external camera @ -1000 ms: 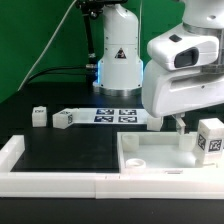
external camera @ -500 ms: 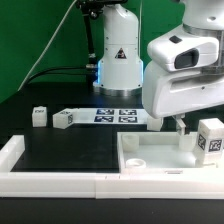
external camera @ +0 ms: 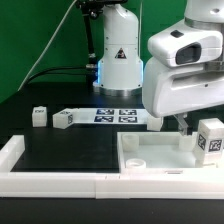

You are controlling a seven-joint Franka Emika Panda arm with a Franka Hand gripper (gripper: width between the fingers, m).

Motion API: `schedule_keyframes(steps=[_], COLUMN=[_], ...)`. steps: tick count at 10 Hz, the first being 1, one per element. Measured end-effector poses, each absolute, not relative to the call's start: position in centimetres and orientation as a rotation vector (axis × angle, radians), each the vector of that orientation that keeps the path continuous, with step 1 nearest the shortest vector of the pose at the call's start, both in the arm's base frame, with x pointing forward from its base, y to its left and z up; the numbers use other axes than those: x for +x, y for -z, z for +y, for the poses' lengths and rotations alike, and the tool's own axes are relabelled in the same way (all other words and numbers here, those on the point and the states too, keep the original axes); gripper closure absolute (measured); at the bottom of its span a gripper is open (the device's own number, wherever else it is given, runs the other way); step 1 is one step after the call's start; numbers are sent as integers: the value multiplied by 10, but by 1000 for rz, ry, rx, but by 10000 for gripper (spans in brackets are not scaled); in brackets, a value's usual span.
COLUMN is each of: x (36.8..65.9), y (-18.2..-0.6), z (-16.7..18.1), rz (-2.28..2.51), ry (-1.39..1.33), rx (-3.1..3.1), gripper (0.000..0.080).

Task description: Assemble one leg

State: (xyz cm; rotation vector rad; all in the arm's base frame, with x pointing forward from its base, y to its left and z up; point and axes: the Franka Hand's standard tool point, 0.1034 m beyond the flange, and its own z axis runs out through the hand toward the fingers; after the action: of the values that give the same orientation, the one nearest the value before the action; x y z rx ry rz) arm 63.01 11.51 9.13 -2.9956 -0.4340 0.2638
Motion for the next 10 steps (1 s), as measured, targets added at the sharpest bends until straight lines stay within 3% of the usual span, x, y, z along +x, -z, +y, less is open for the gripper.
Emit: schedule_keyframes(steps=[2, 4, 5, 6, 10], x=[631, 631, 631, 631, 631], y=[-90, -90, -90, -90, -90], z=[114, 114, 114, 114, 115], rz=[-436, -436, -436, -436, -387], ry=[-251, -251, -251, -251, -253], rx=[-2997, -2997, -2997, -2997, -3005], gripper=[150, 405, 405, 511, 511])
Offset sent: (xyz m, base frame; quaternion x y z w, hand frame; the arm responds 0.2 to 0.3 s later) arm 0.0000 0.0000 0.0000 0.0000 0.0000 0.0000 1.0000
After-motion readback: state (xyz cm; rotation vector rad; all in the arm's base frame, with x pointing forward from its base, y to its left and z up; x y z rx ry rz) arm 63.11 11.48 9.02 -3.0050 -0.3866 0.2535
